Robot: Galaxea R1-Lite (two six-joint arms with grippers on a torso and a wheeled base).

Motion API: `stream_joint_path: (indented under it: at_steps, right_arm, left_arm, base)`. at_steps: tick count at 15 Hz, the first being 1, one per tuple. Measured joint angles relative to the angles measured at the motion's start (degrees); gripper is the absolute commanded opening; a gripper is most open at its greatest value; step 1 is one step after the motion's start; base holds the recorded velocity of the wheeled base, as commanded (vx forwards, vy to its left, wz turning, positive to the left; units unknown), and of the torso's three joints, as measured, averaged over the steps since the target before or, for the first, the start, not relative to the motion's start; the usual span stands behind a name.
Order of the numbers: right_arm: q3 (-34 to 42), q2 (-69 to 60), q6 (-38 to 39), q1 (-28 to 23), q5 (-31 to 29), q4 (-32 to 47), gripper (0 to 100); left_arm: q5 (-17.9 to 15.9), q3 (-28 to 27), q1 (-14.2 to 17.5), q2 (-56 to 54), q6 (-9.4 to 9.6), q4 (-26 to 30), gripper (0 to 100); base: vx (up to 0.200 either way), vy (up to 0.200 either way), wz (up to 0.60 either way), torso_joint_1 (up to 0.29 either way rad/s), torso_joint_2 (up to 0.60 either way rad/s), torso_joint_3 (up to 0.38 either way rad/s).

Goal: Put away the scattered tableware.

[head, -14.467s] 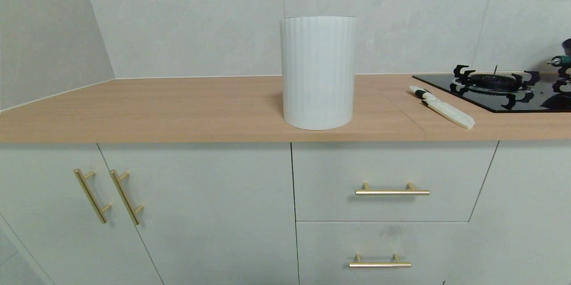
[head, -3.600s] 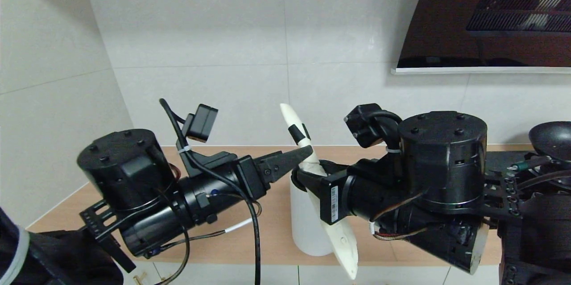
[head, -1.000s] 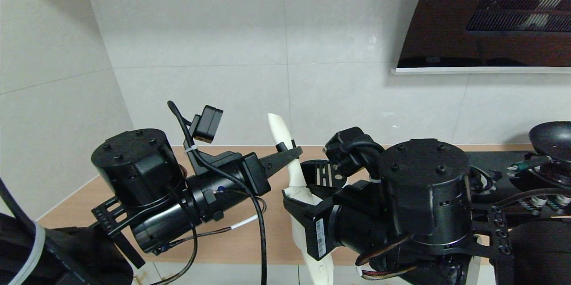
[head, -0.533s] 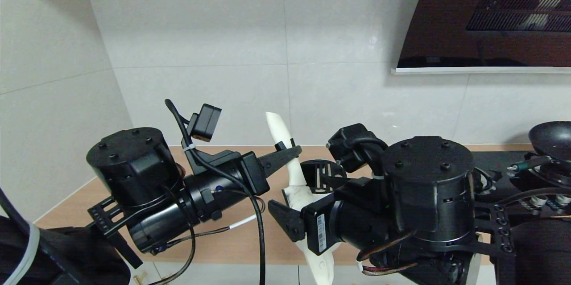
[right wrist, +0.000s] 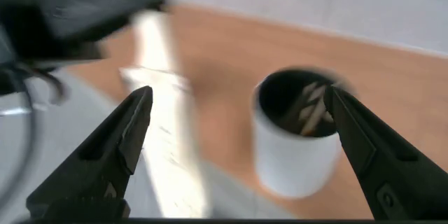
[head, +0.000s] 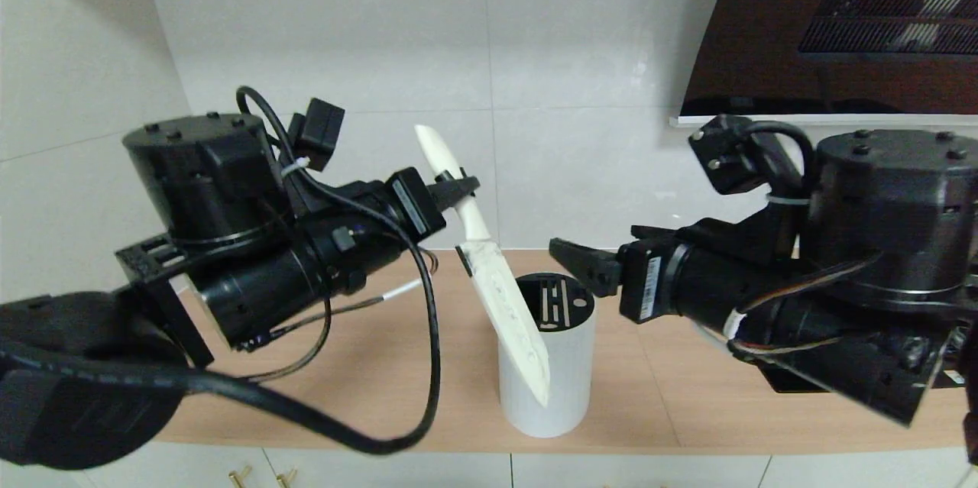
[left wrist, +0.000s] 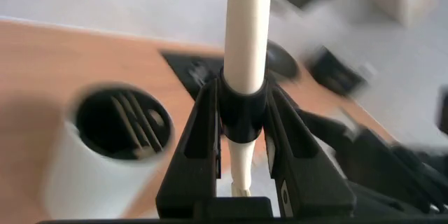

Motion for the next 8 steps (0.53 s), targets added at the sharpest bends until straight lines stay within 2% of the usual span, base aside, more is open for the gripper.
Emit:
stream_joint_path:
  at_steps: [2, 3, 5, 6, 8]
  right_arm:
    - [0.61, -3.99, -0.22, -3.02, 1.43, 4.57, 100]
    - [0.72, -5.6, -0.24, -4.49, 2.9, 5.53, 100]
    - [0.88, -7.33, -0.27, -5.95, 3.43, 5.78, 100]
    - [0.94, -7.69, -0.27, -6.34, 3.45, 5.81, 100]
    - [1.0, -7.8, -0.27, -6.74, 3.45, 5.81, 100]
  left_arm:
    - [5.72, -8.22, 0.77, -0.09, 2.99, 5.9, 0]
    - [9.41, -11.64, 0.91, 0.71, 6.08, 7.13, 0]
    - [16.63, -15.93, 0.05, 3.04, 11.82, 7.58, 0]
    - [19.2, -17.55, -1.05, 4.3, 13.74, 7.52, 0]
    - [22.91, -18.64, -3.72, 6.08, 16.37, 5.91, 0]
  base:
    - [0.0, 0.0, 0.0, 0.0, 0.0, 0.0]
    - [0.0, 0.0, 0.0, 0.0, 0.0, 0.0]
    - [0.0, 0.0, 0.0, 0.0, 0.0, 0.0]
    - [0.0, 0.0, 0.0, 0.0, 0.0, 0.0]
    - [0.0, 0.0, 0.0, 0.0, 0.0, 0.0]
